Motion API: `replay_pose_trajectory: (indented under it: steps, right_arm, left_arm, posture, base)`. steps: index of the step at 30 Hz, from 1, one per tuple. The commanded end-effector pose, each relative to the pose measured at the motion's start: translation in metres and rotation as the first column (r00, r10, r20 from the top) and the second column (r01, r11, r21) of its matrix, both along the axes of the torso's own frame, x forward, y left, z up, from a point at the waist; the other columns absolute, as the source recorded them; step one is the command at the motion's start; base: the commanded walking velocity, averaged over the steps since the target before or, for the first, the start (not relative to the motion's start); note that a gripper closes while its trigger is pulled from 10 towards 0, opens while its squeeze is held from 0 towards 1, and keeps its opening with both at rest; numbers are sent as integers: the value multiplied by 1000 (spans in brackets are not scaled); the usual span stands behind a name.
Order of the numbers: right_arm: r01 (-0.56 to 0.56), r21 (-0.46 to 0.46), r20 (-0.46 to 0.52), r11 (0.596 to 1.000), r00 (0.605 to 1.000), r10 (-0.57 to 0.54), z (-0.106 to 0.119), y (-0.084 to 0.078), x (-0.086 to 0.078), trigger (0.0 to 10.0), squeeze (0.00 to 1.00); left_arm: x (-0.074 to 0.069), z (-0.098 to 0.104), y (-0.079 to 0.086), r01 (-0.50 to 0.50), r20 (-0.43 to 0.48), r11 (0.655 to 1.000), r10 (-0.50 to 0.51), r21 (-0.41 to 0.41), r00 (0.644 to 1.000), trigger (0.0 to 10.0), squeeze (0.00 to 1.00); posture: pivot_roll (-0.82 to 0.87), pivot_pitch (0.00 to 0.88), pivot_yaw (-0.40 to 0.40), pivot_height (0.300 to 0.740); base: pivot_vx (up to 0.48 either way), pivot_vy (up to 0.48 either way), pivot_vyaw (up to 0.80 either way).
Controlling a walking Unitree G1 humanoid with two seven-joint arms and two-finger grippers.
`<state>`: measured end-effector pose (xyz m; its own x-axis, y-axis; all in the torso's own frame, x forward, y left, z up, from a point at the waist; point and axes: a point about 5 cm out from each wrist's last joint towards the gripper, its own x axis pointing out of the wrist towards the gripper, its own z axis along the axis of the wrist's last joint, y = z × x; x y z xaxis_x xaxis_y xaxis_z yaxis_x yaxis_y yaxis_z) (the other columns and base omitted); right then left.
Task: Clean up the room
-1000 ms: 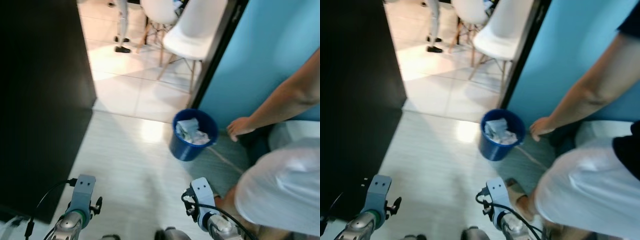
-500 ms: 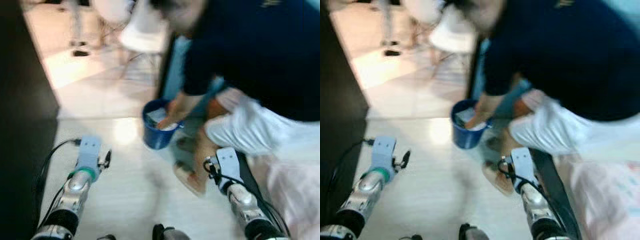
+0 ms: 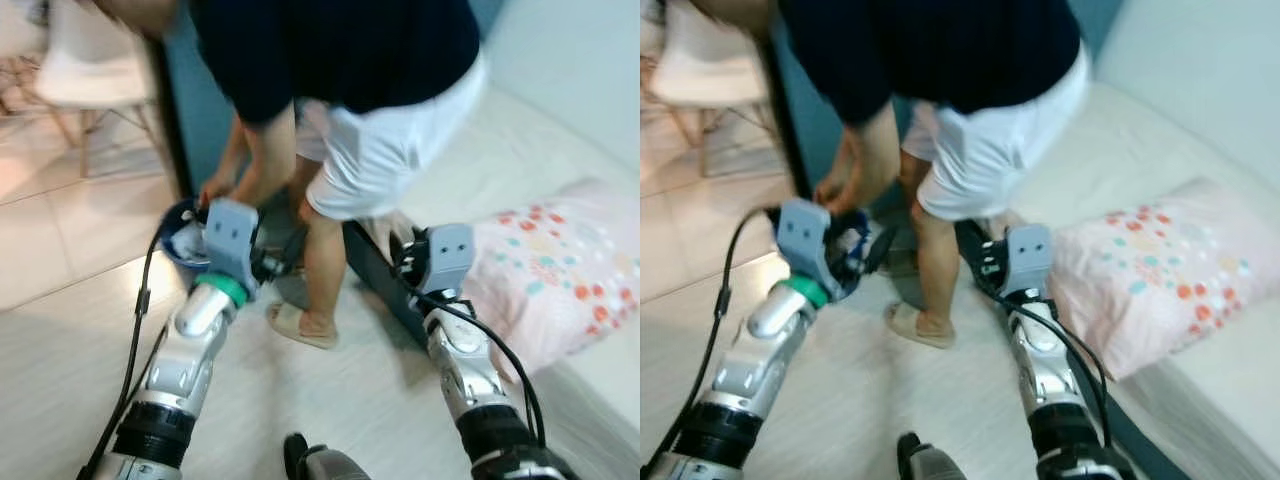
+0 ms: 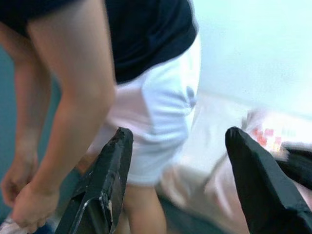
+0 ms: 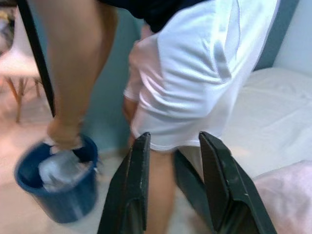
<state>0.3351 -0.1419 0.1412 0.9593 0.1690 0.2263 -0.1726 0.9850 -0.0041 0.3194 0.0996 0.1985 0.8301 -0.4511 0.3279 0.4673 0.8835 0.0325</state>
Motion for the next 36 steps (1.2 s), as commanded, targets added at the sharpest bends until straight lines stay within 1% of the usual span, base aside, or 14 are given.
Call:
replay_pose_trajectory:
  steps: [1, 3, 4, 8, 14, 17, 22, 26, 36]
  right_arm:
    - [-2, 36, 2, 999, 1000, 2, 5, -1, -2, 10000, 0]
    - [17, 109, 19, 994, 1000, -19, 15, -1, -1, 10000, 0]
    - [17, 109, 19, 994, 1000, -19, 15, -1, -1, 10000, 0]
    - [85, 214, 5, 973, 996, -88, 24, -10, -1, 10000, 0]
    - [101, 222, 3, 970, 995, -104, 30, -13, -4, 10000, 0]
    - [102, 210, 1, 972, 994, -105, 33, -12, -9, 10000, 0]
    - [101, 201, -9, 974, 995, -101, 32, -9, -12, 10000, 0]
    - [111, 190, -19, 975, 994, -109, 31, -8, -14, 10000, 0]
    - [127, 177, -29, 976, 992, -124, 33, -11, -16, 10000, 0]
  left_arm:
    - [-4, 10, -5, 30, 11, 999, -29, -18, 1000, 10000, 0]
    - [-9, 24, -13, 55, 38, 998, -54, -29, 998, 10000, 0]
    - [-9, 24, -13, 55, 38, 998, -54, -29, 998, 10000, 0]
    - [-13, 36, -26, 75, 55, 997, -74, -10, 996, 10000, 0]
    - [-11, 35, -27, 47, 35, 999, -46, -9, 998, 10000, 0]
    - [-9, 31, -27, 32, 1, 999, -32, 2, 999, 10000, 0]
    - [-10, 29, -30, 26, -23, 1000, -26, -3, 999, 10000, 0]
    - [-11, 19, -33, 33, -55, 999, -32, 17, 998, 10000, 0]
    - [-11, 15, -34, 26, -70, 999, -24, 34, 997, 10000, 0]
  posture:
    - [-113, 50, -9, 740]
    - [-113, 50, -13, 740]
    - [-113, 50, -13, 740]
    - [-117, 49, -14, 740]
    - [-130, 50, -13, 740]
    - [-136, 51, -13, 740]
    - [-139, 52, -11, 740]
    - [-144, 53, -8, 740]
    - [-150, 57, -6, 740]
  base:
    - [0, 0, -800]
    - [0, 0, -800]
    - [0, 0, -800]
    - [0, 0, -800]
    - [0, 0, -800]
    - [0, 0, -800]
    - [0, 0, -800]
    - [0, 0, -800]
    - [0, 0, -800]
